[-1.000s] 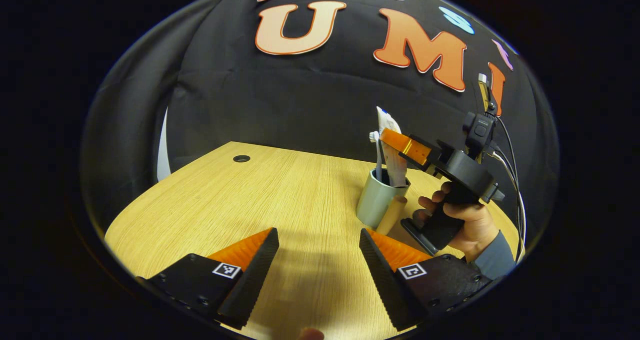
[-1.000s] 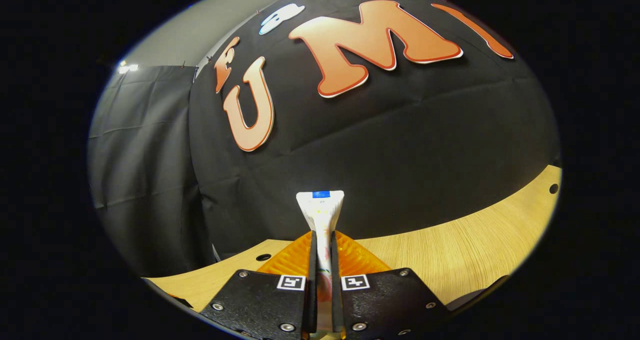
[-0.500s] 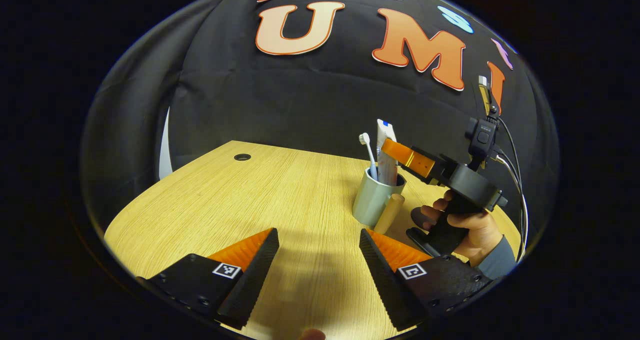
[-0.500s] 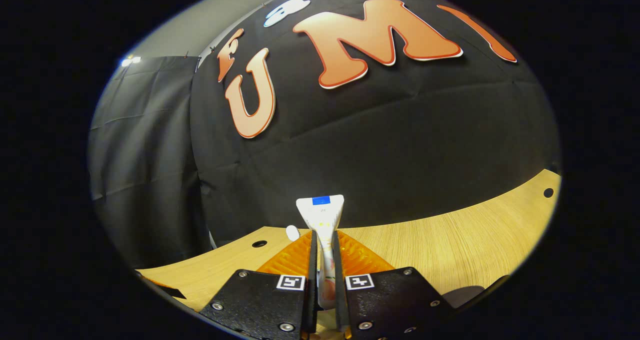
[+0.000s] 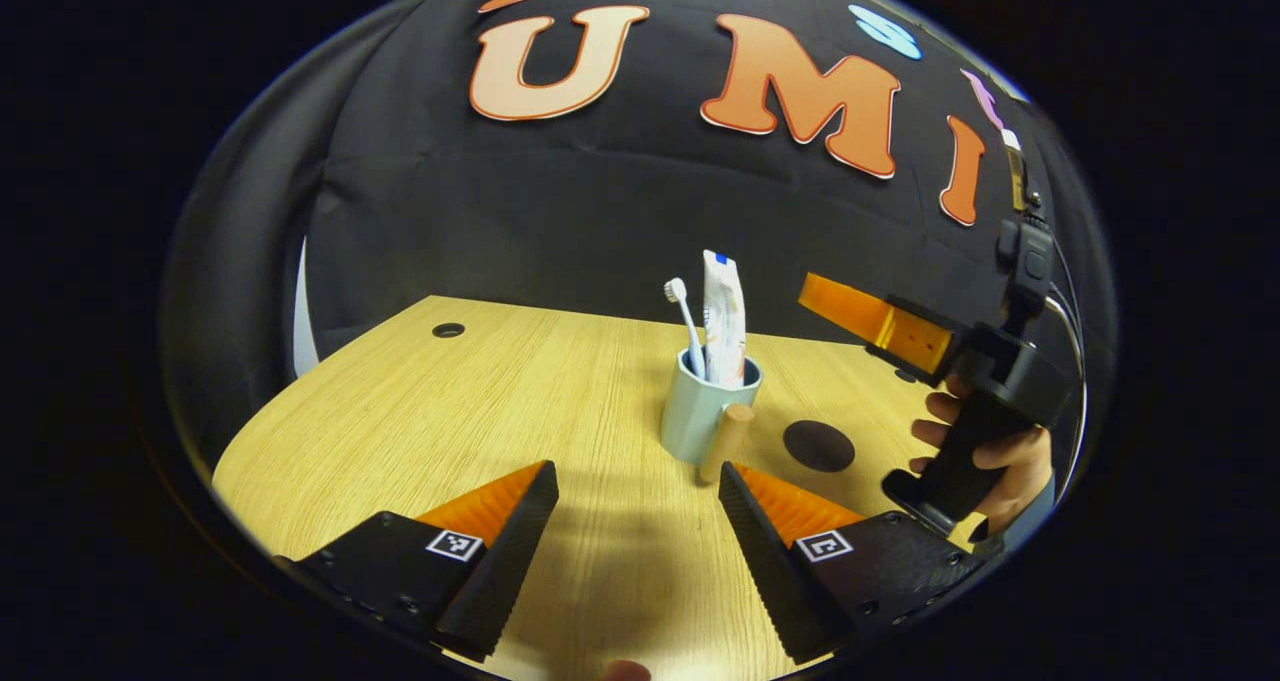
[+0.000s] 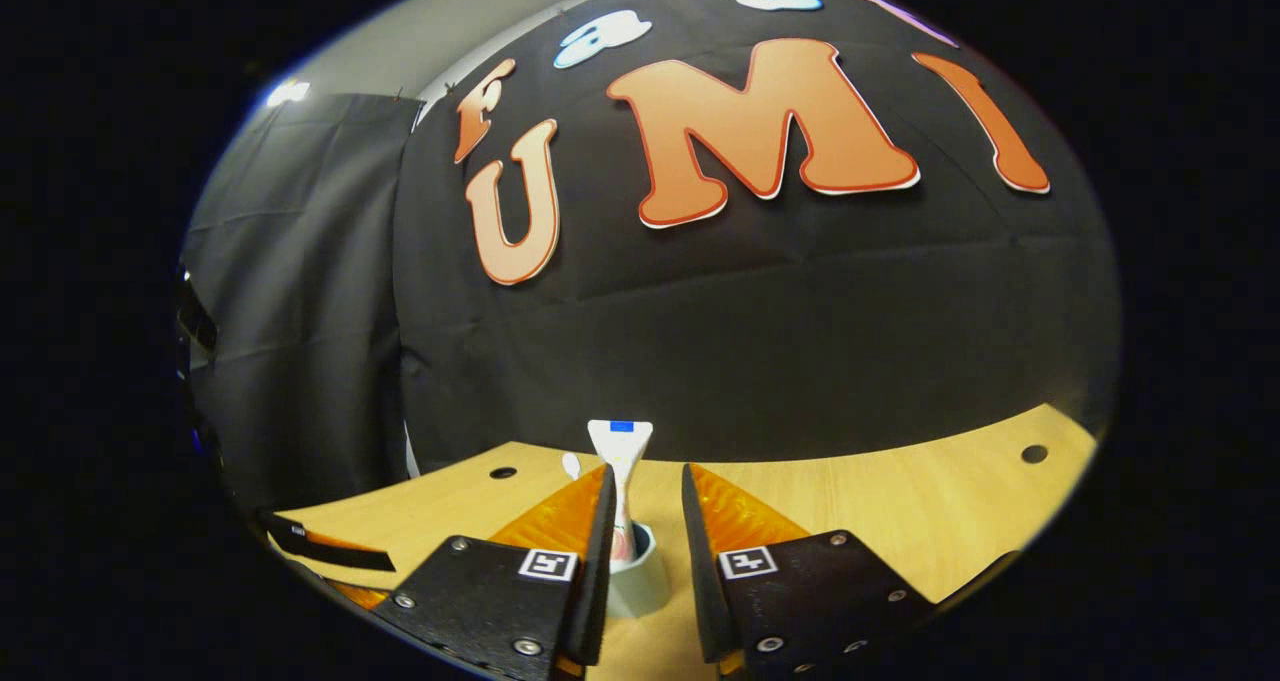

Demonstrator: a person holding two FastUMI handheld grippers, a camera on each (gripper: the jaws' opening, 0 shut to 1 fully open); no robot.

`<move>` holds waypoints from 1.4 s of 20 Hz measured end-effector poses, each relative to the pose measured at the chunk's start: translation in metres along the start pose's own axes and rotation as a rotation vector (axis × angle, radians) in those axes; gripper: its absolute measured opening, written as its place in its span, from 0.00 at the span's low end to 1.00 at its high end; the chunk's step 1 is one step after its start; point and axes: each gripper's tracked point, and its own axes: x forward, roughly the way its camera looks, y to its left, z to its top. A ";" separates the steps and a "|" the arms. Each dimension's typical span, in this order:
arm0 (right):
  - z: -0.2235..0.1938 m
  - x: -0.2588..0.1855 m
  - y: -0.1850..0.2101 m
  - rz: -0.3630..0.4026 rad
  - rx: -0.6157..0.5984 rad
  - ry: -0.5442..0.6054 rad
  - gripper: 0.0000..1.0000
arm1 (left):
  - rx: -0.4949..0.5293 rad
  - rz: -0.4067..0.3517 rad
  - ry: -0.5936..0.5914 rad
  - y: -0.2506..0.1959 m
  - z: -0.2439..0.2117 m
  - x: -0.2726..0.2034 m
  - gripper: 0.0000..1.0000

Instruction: Put the toothbrush and toothpaste on the desktop into the cup, then pick up the cup and place it on the coaster on the desktop.

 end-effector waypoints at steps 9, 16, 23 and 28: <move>0.030 -0.075 -0.027 -0.028 -0.113 -0.018 0.83 | 0.082 -0.060 0.125 -0.037 0.015 0.040 0.97; 0.050 -0.120 -0.055 -0.049 -0.107 -0.021 0.90 | 0.111 -0.057 0.262 -0.056 0.010 0.072 0.97; 0.042 -0.161 -0.086 -0.061 -0.203 0.005 0.91 | 0.128 -0.057 0.418 -0.063 0.006 0.100 0.96; 0.036 -0.182 -0.101 -0.063 -0.190 0.030 0.92 | 0.142 -0.037 0.498 -0.067 -0.005 0.112 0.96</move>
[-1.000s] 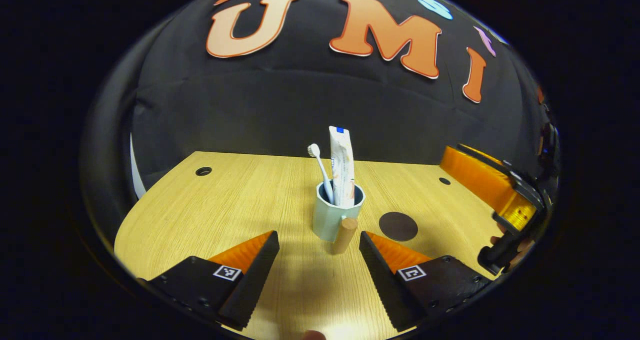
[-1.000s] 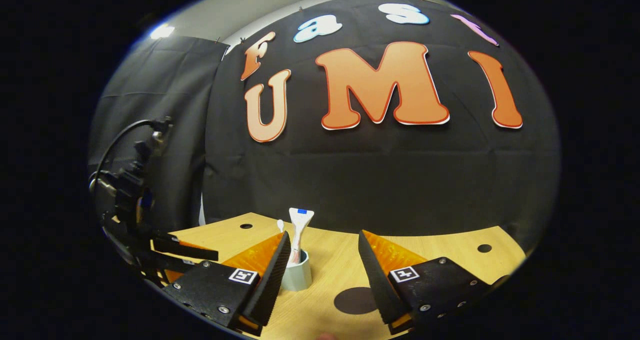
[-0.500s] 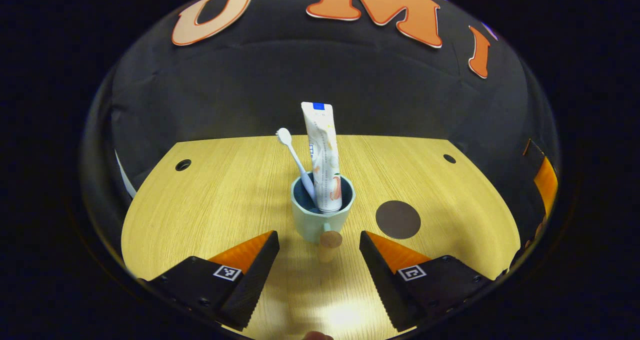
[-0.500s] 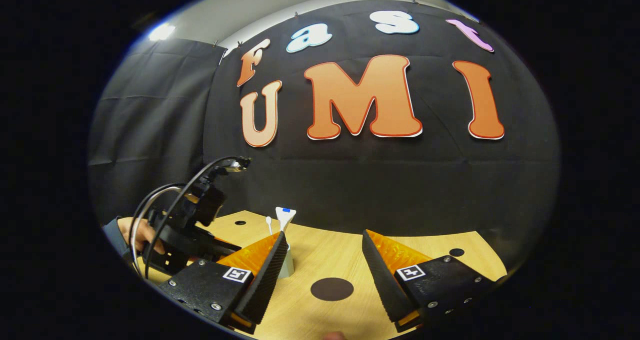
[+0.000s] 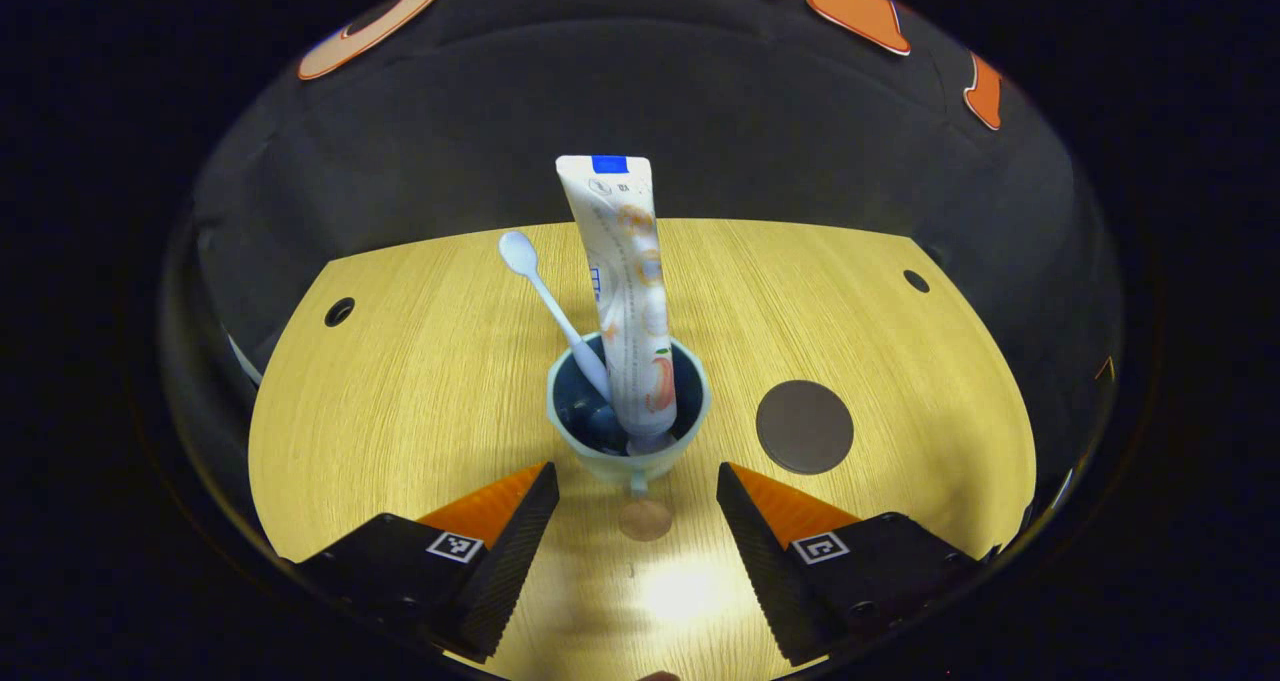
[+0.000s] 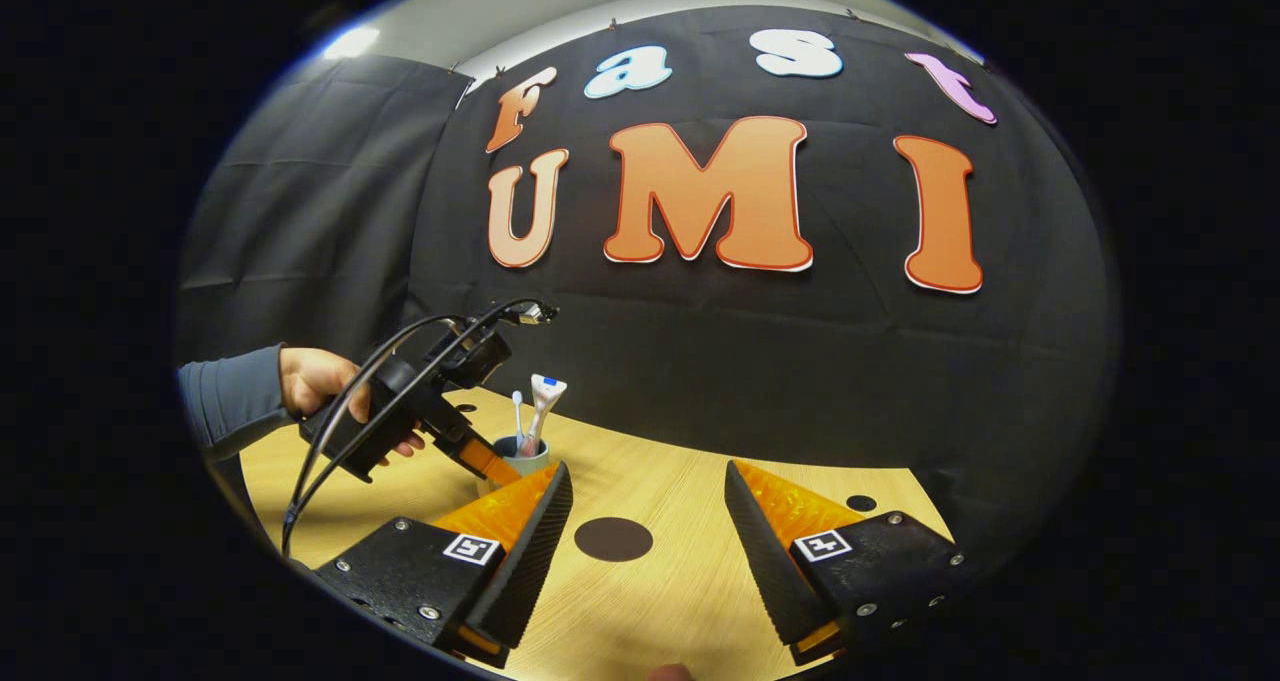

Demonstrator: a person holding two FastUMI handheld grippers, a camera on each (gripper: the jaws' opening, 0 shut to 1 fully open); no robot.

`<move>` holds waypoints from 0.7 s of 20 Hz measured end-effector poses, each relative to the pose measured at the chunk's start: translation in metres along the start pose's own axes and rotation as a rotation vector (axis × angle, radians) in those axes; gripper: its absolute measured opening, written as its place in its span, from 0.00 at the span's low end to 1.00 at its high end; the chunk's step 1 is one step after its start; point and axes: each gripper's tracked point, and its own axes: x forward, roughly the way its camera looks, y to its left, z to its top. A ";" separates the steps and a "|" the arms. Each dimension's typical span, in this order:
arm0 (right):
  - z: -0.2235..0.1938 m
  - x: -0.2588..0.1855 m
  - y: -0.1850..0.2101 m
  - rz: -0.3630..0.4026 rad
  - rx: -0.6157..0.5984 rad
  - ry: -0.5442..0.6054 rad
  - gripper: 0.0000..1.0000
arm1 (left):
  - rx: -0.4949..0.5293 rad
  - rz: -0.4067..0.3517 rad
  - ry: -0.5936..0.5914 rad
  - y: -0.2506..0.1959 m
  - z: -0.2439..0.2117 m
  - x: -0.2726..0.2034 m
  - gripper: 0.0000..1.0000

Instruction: Put the toothbrush and toothpaste on the desktop into the cup, then pick up the cup and place it on the coaster on the desktop.

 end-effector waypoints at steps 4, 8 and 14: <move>-0.007 -0.011 -0.005 0.006 0.013 0.004 0.92 | 0.005 0.017 0.046 0.001 -0.002 0.014 0.89; -0.009 -0.012 -0.004 0.019 0.024 0.001 0.92 | 0.017 0.047 0.085 0.007 -0.013 0.022 0.65; -0.024 -0.007 -0.003 0.025 0.030 0.027 0.97 | -0.013 0.061 0.083 0.010 -0.019 0.023 0.25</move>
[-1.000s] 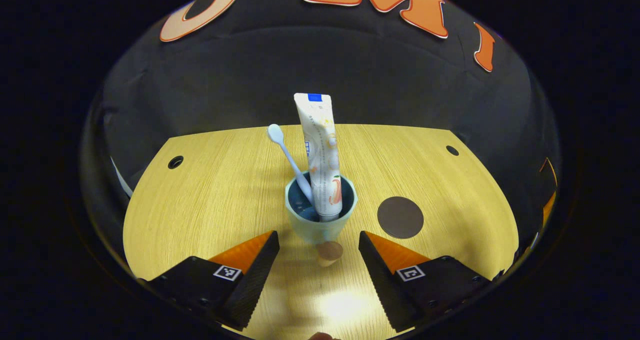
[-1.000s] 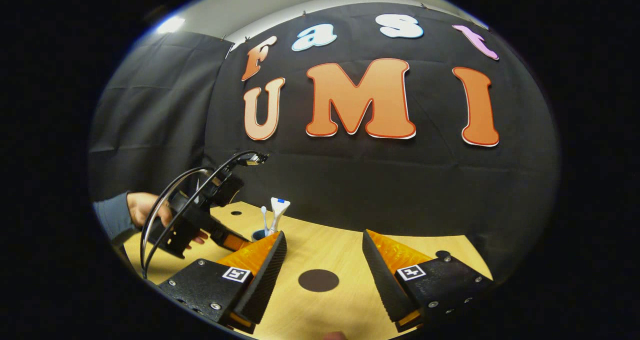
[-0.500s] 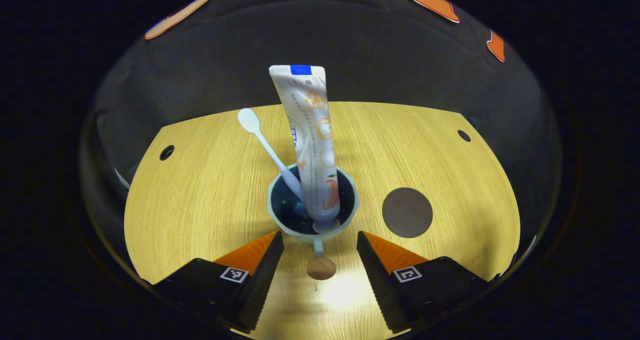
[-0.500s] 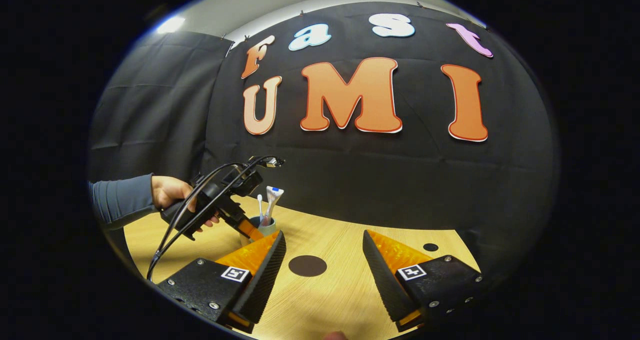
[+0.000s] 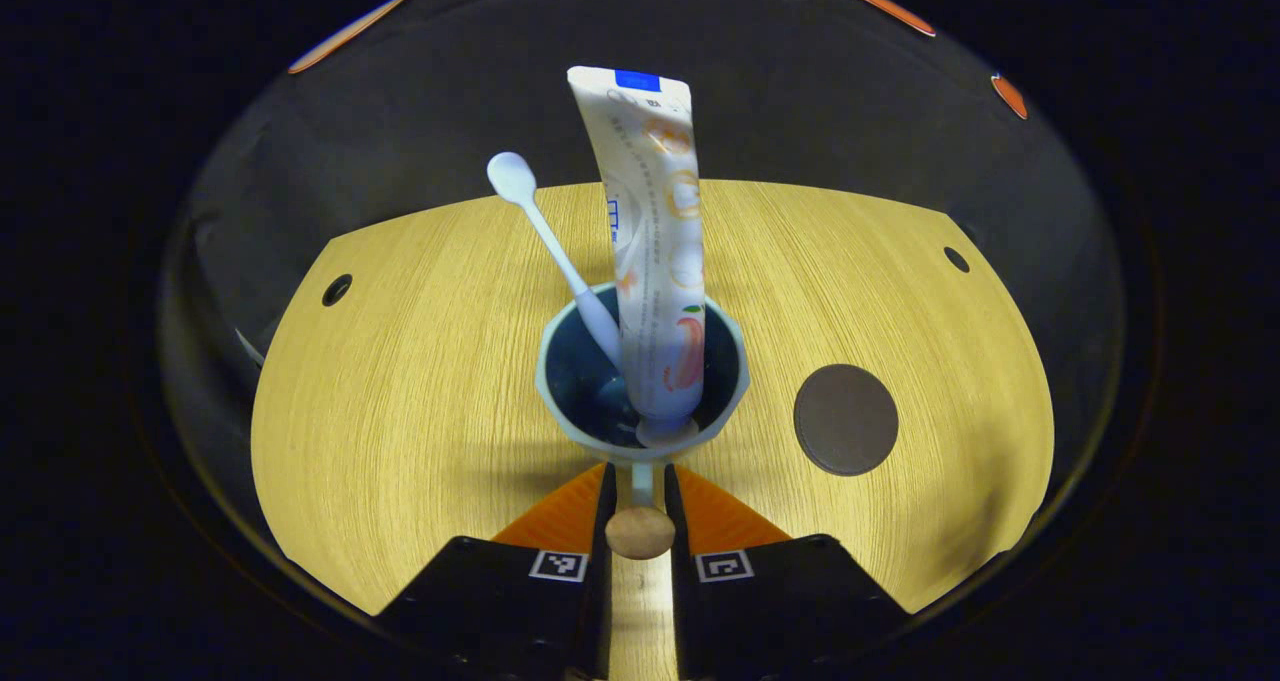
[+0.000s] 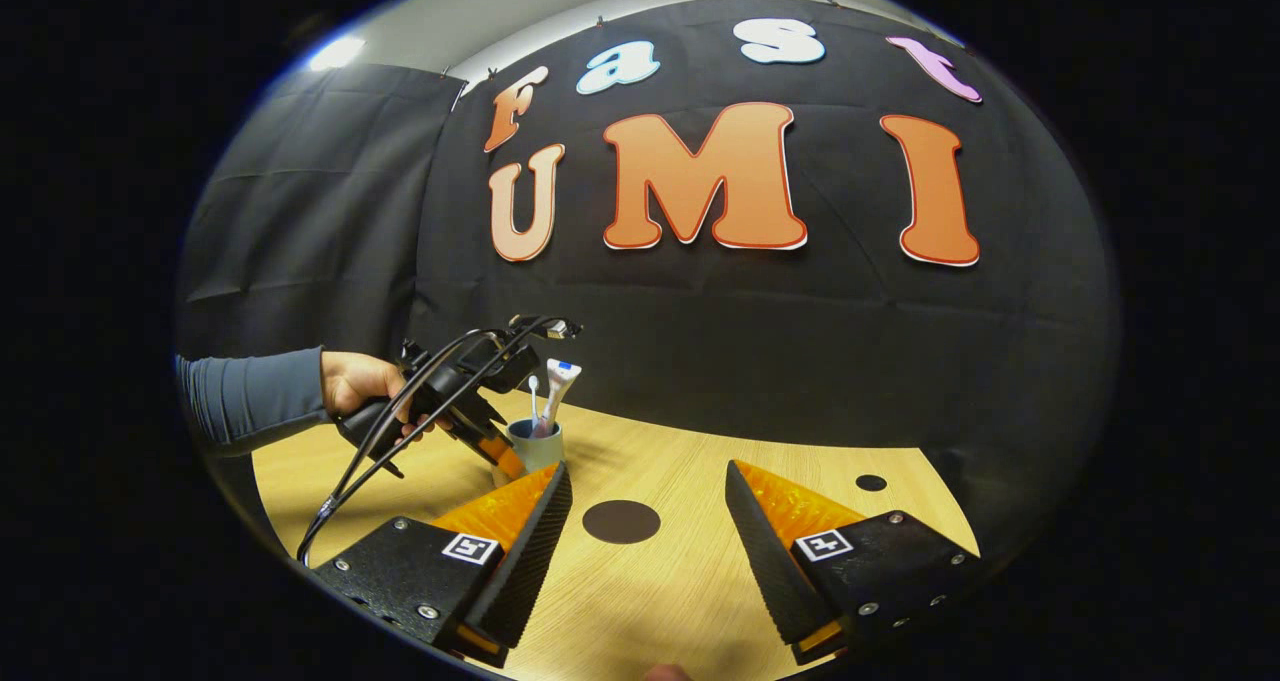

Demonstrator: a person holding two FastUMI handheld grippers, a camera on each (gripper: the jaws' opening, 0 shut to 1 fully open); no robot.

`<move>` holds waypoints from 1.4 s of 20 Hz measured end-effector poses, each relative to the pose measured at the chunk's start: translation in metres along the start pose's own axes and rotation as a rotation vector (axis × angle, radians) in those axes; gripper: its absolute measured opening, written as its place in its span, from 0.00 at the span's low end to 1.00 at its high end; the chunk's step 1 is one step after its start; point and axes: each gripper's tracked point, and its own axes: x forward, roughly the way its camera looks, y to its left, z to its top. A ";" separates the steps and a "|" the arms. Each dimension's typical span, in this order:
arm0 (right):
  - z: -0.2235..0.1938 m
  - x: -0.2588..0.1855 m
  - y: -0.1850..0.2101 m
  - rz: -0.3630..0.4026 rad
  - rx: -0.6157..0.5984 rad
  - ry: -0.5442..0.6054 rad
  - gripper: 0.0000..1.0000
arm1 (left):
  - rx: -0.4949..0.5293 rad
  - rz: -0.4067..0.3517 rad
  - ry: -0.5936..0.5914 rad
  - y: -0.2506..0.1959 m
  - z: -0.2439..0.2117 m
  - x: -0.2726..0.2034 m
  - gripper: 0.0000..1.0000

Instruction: Put the toothbrush and toothpaste on the desktop into the cup, then pick up the cup and place it on the coaster on the desktop.

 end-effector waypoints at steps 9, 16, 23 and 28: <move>0.004 -0.003 -0.006 -0.014 0.026 -0.023 0.93 | -0.045 -0.001 -0.009 -0.006 0.001 0.000 0.23; -0.011 -0.009 -0.020 -0.055 0.075 0.000 0.93 | -0.007 -0.013 -0.061 -0.007 0.006 -0.013 0.23; -0.032 -0.013 -0.032 -0.093 0.093 0.044 0.92 | 0.040 -0.003 -0.099 -0.011 0.015 -0.016 0.22; -0.025 -0.009 -0.030 -0.085 0.109 0.021 0.92 | 0.021 -0.030 -0.052 -0.013 0.008 -0.003 0.21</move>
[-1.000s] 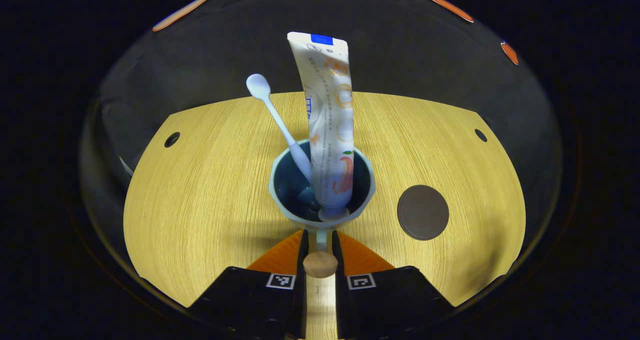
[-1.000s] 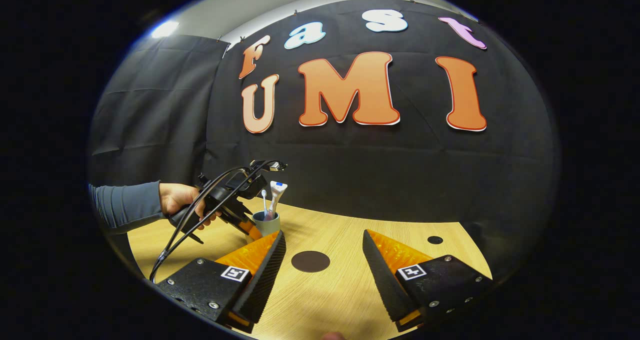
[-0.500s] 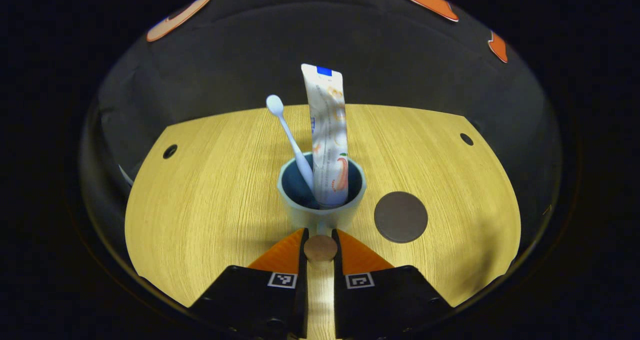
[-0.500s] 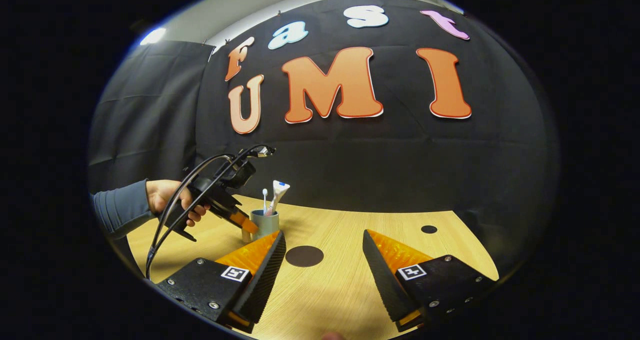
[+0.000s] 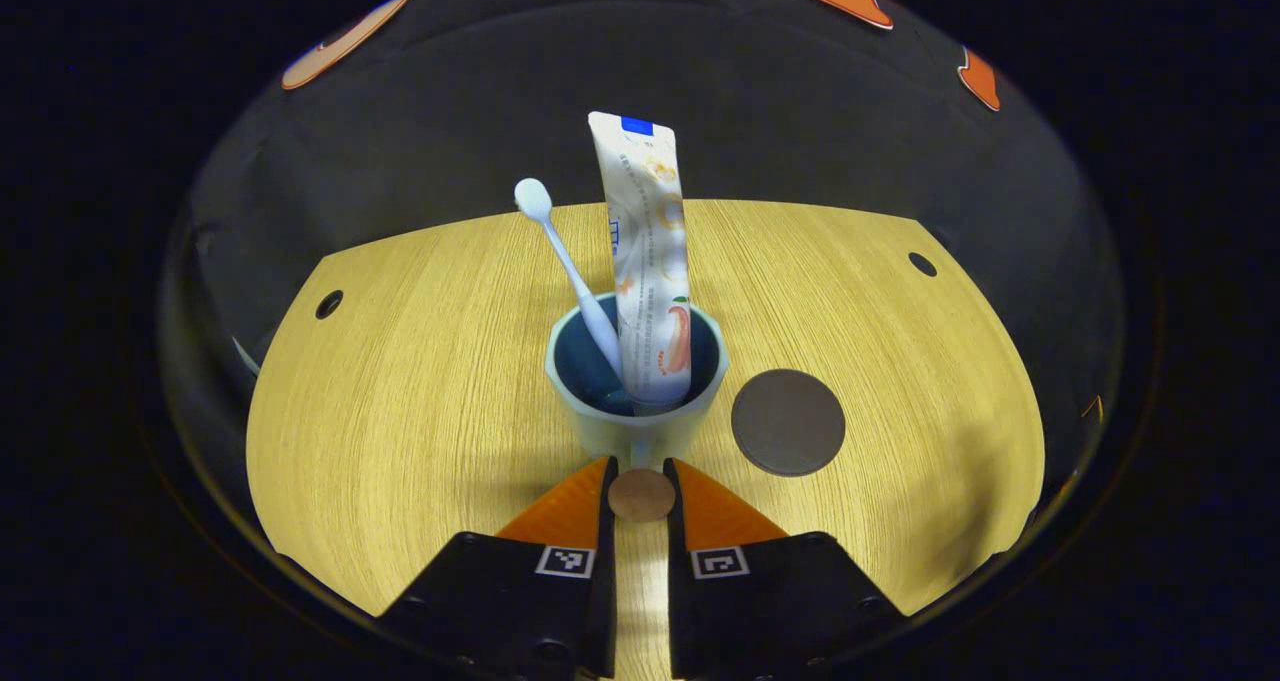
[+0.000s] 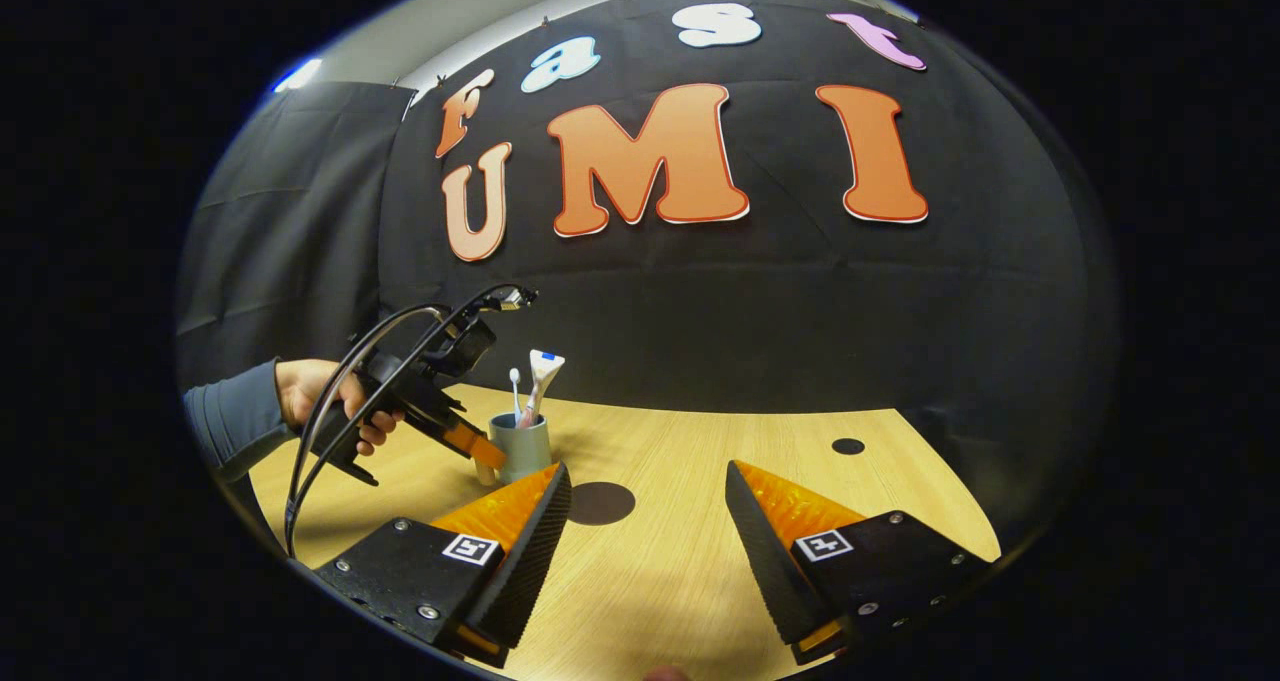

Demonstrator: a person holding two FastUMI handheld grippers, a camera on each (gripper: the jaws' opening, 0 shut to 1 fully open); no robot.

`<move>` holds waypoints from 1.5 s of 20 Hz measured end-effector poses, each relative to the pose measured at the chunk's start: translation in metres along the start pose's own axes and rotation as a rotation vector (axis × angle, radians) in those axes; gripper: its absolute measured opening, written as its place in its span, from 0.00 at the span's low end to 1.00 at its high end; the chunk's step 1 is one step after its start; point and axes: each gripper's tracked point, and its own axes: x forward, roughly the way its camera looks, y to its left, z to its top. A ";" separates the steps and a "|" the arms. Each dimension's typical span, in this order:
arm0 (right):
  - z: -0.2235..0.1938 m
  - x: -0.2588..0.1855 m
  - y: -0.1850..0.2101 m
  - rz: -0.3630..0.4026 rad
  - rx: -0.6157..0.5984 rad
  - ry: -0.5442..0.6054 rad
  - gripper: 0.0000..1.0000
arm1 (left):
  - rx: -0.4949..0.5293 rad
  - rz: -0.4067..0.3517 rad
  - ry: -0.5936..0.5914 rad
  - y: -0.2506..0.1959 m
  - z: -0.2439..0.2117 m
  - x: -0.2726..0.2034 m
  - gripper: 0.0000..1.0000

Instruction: Put the toothbrush and toothpaste on the desktop into the cup, then pick up the cup and place it on the coaster on the desktop.

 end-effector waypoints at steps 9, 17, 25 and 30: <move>-0.003 0.001 0.008 0.019 -0.017 0.004 0.92 | 0.017 0.001 0.039 -0.007 -0.007 0.014 0.25; -0.009 0.004 0.001 0.016 0.008 0.008 0.93 | 0.076 0.032 0.098 -0.009 -0.010 0.042 0.43; -0.019 0.009 -0.002 0.013 0.043 0.028 0.93 | 0.036 0.042 0.069 -0.004 -0.012 0.051 0.22; -0.021 0.008 -0.004 0.009 0.041 0.029 0.93 | 0.007 0.035 0.045 -0.006 -0.008 0.049 0.23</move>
